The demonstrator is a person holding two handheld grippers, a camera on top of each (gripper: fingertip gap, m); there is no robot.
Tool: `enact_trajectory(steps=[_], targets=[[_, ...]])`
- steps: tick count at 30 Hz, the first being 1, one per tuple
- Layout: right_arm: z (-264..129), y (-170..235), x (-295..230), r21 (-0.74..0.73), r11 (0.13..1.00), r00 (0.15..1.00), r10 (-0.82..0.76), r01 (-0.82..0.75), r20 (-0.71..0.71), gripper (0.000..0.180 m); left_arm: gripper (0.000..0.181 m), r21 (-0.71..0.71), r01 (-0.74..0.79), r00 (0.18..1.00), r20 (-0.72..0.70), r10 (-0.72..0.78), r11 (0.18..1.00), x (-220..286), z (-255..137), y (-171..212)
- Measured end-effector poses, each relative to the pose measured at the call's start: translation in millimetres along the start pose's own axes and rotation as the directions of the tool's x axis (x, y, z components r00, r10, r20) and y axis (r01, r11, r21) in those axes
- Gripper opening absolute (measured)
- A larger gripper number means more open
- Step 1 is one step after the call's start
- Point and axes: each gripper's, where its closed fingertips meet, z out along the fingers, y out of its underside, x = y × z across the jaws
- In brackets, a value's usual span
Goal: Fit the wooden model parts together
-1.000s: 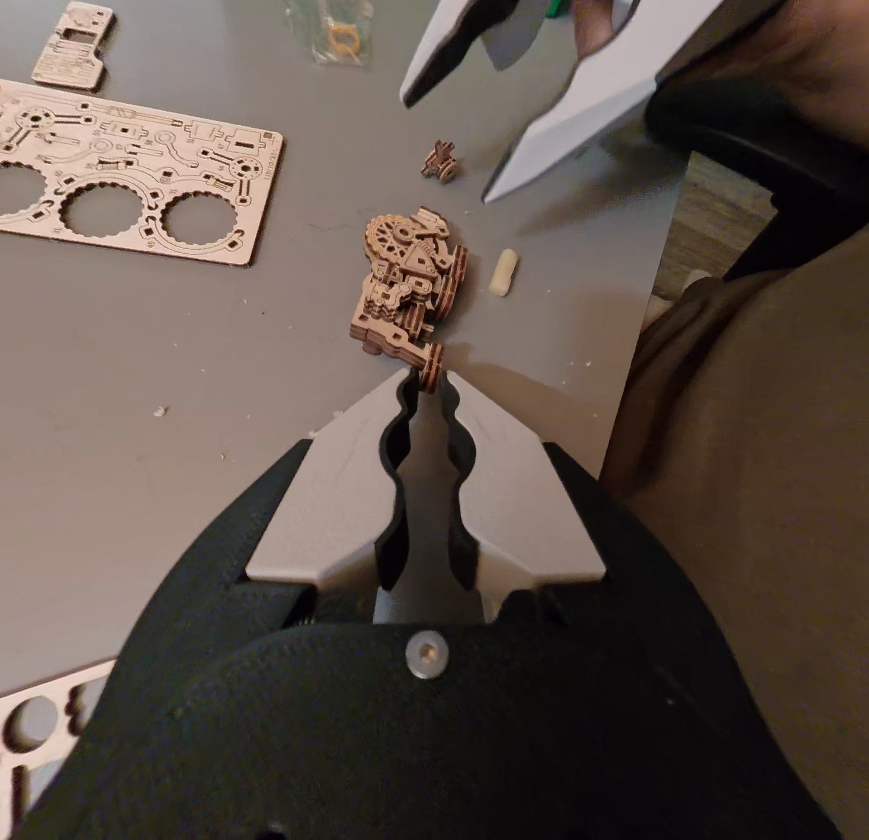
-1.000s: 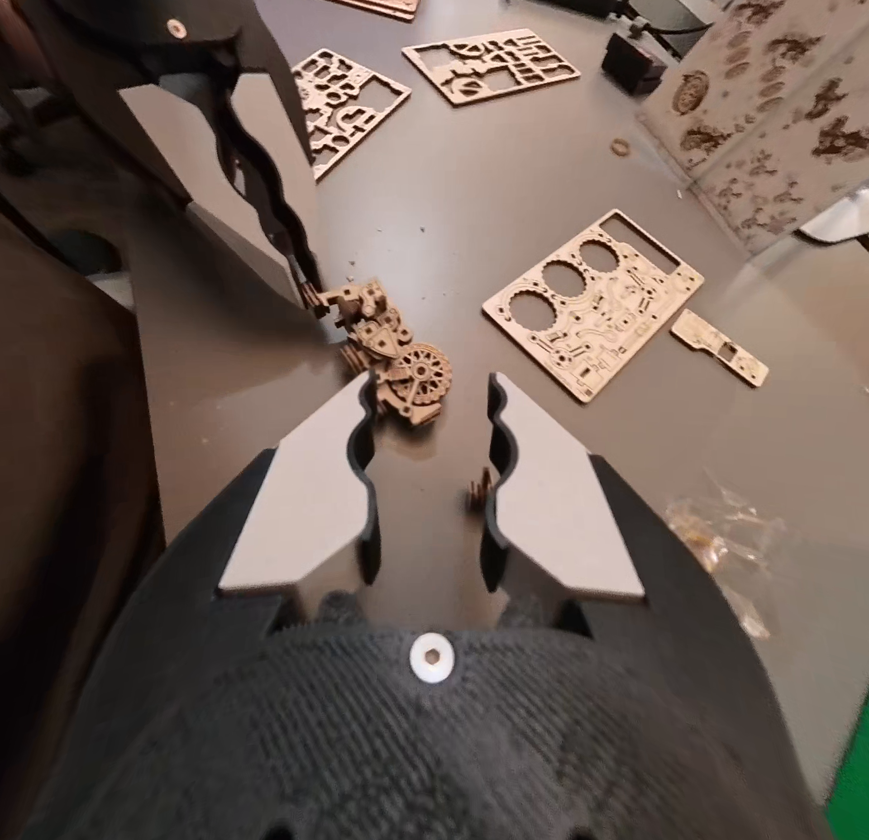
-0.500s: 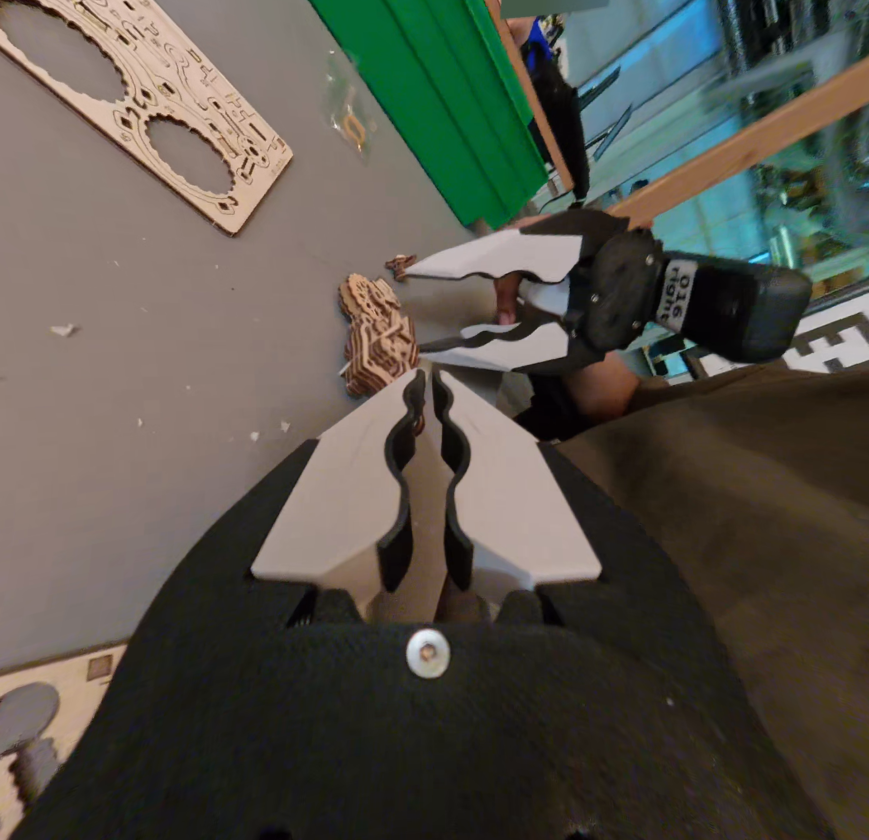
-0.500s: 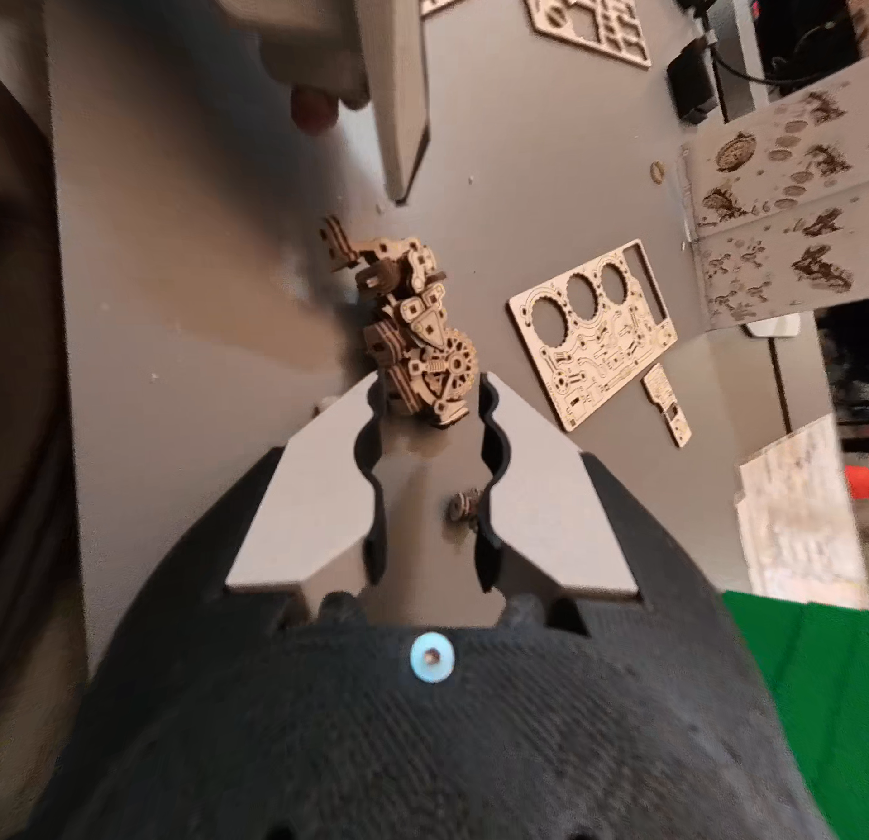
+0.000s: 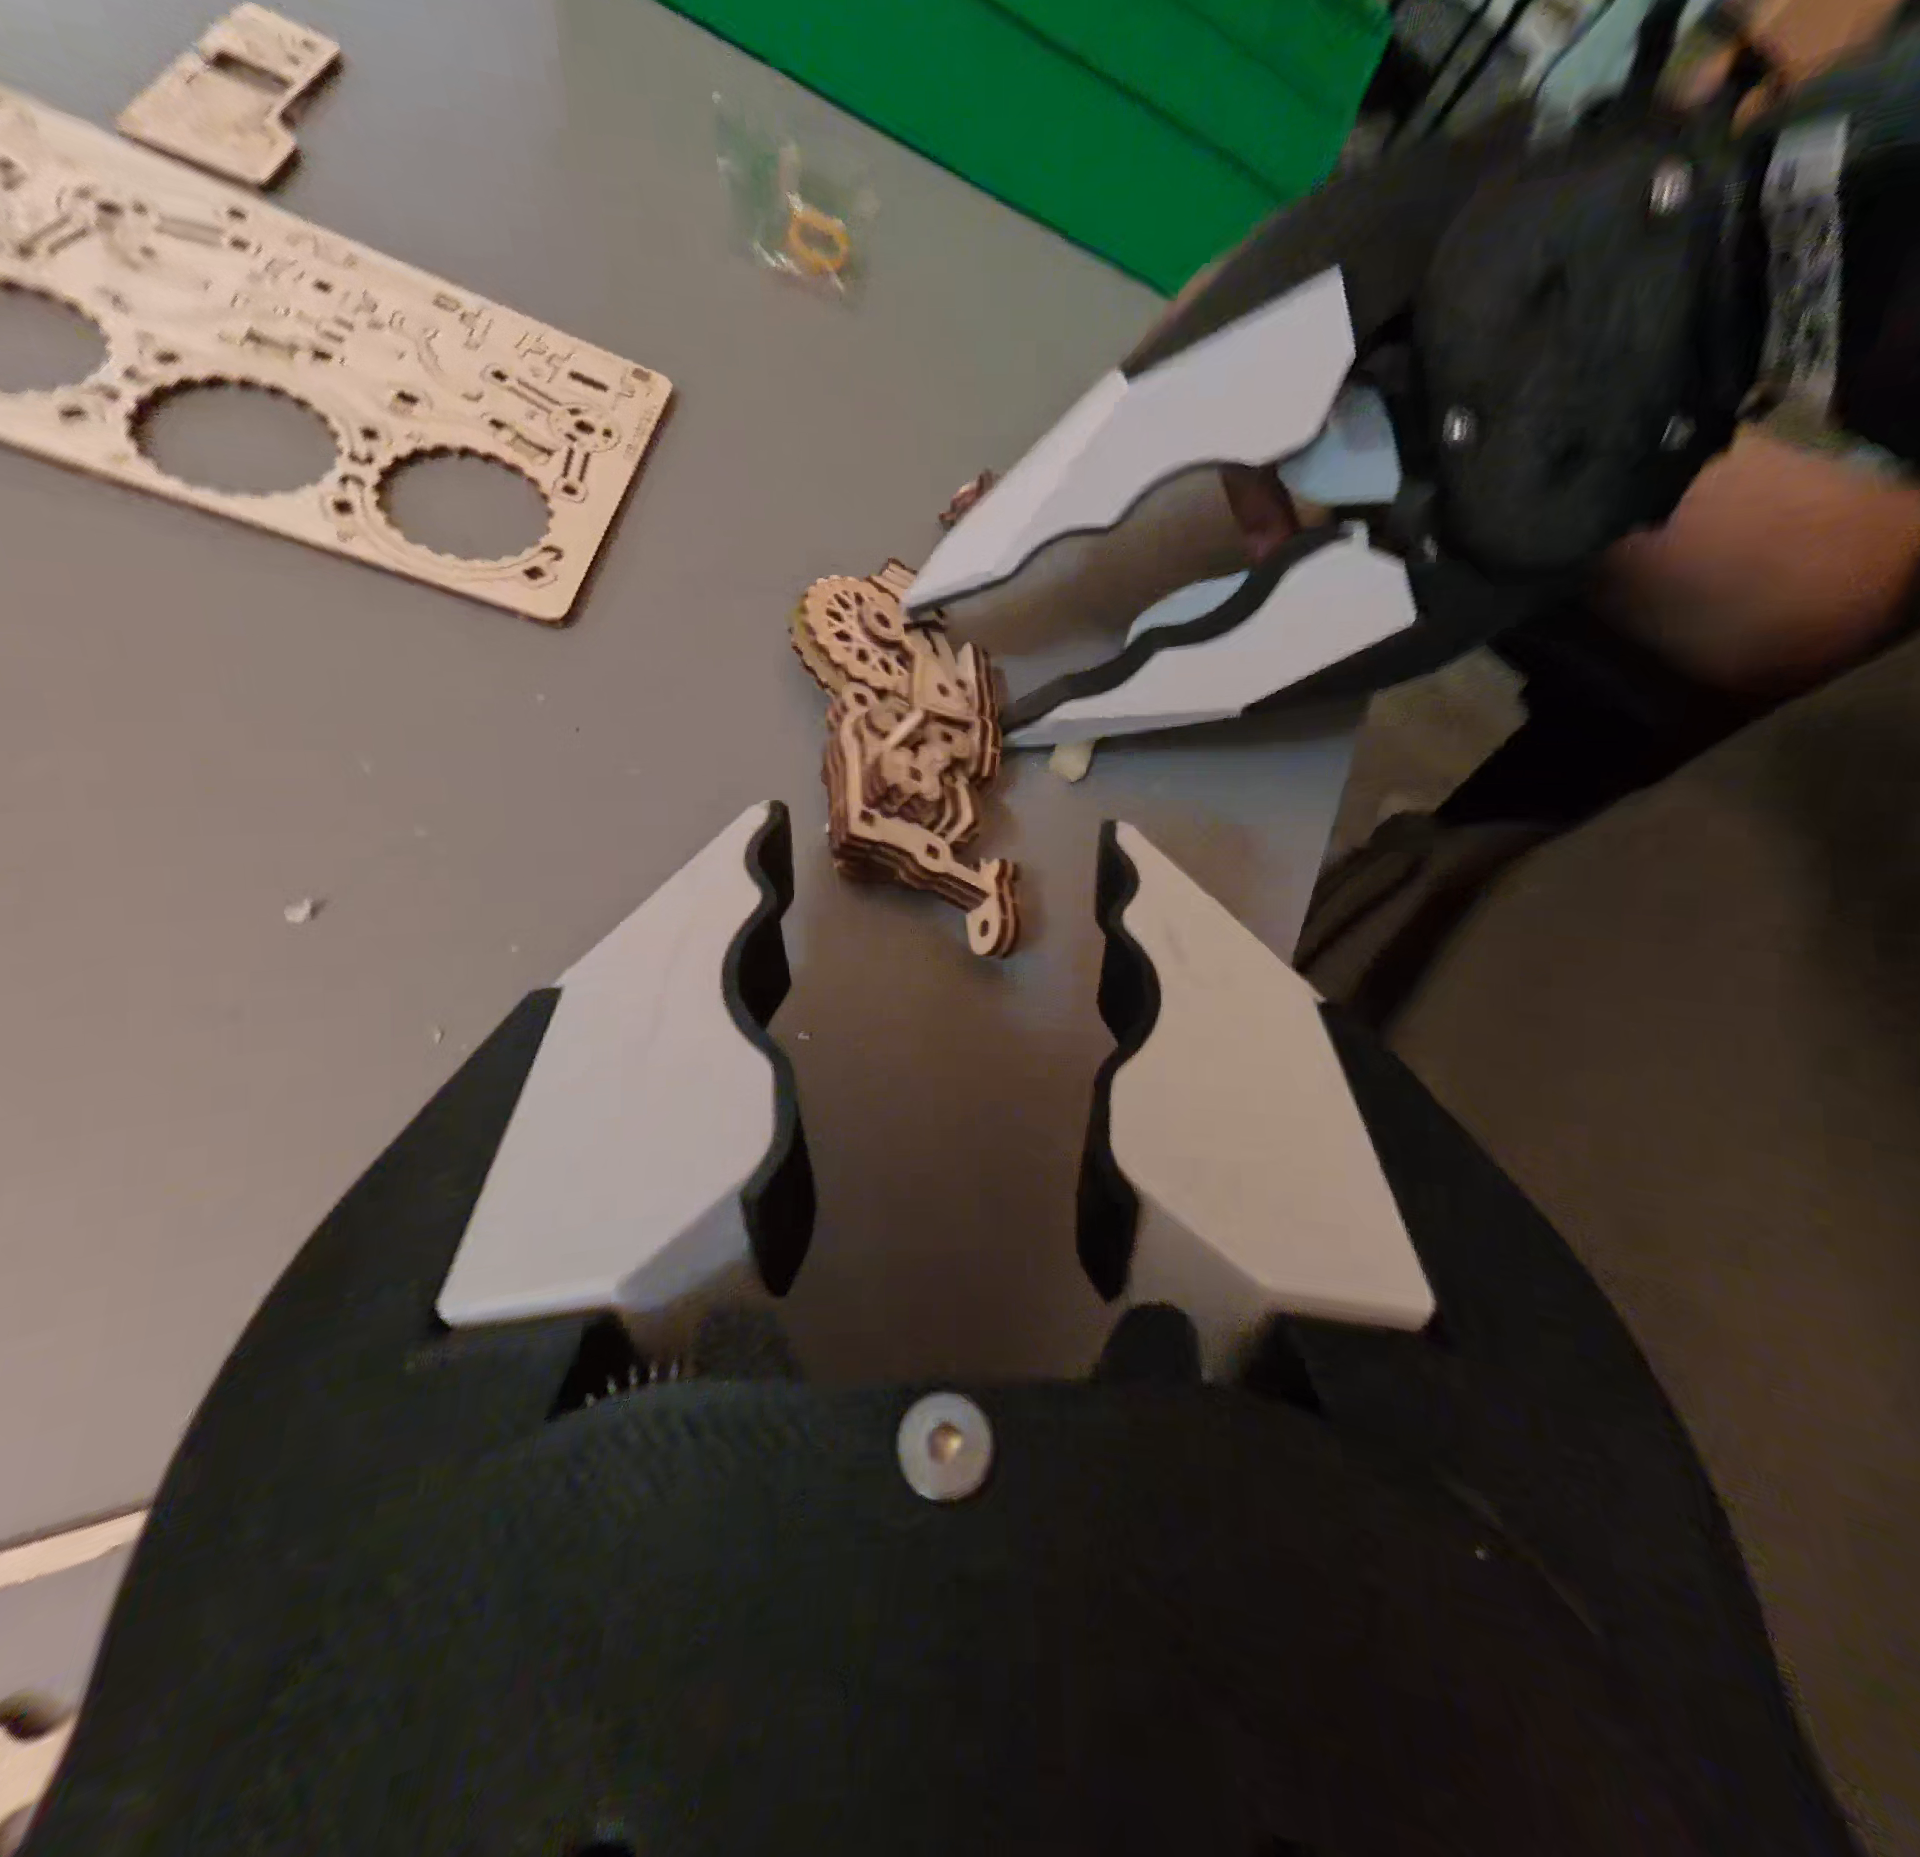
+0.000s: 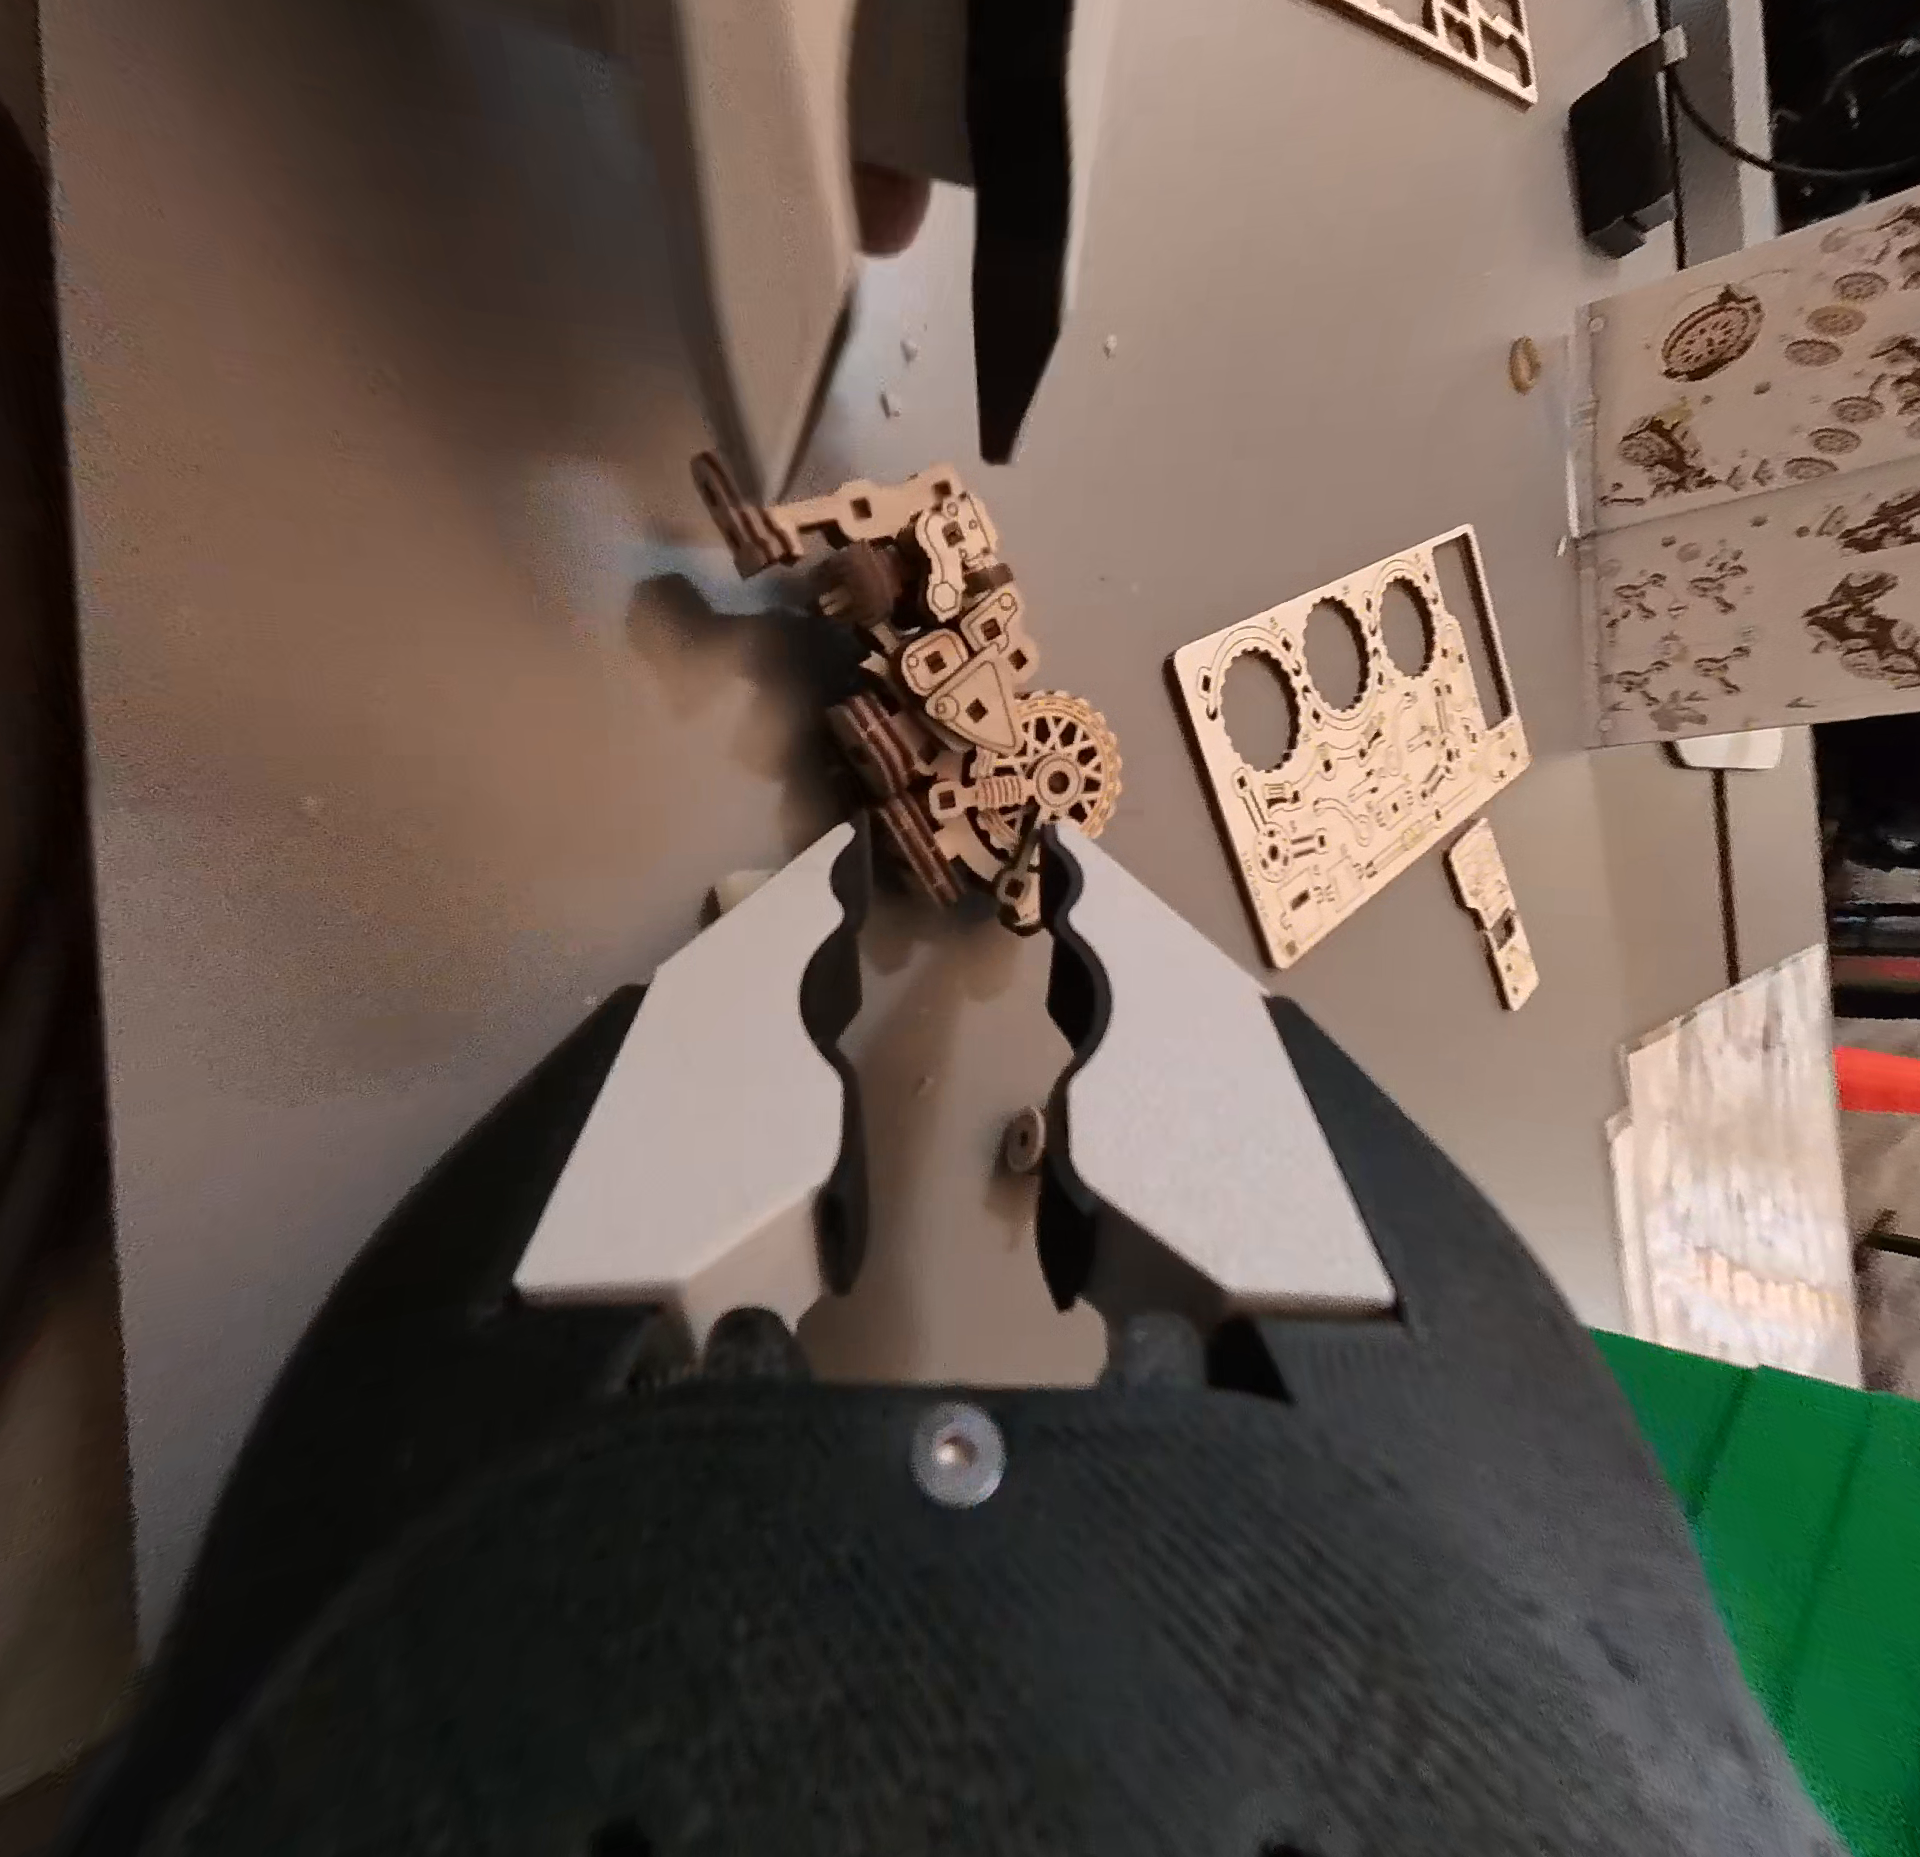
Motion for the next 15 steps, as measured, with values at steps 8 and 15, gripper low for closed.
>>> enact_trajectory(steps=[8,15], targets=[[-1.4,-0.2,-1.2,0.029,0.995,0.992,0.09,-0.093,0.083,0.029,0.056,-0.166,-0.282,0.936,0.17,0.309,0.945,-3.7,17.3,16.2],[-5.3,0.1,2.9,0.057,0.99,0.988,0.123,-0.128,0.091,0.034,0.041,-0.14,-0.226,0.952,0.176,0.249,0.964,-10.4,13.5,12.5]])
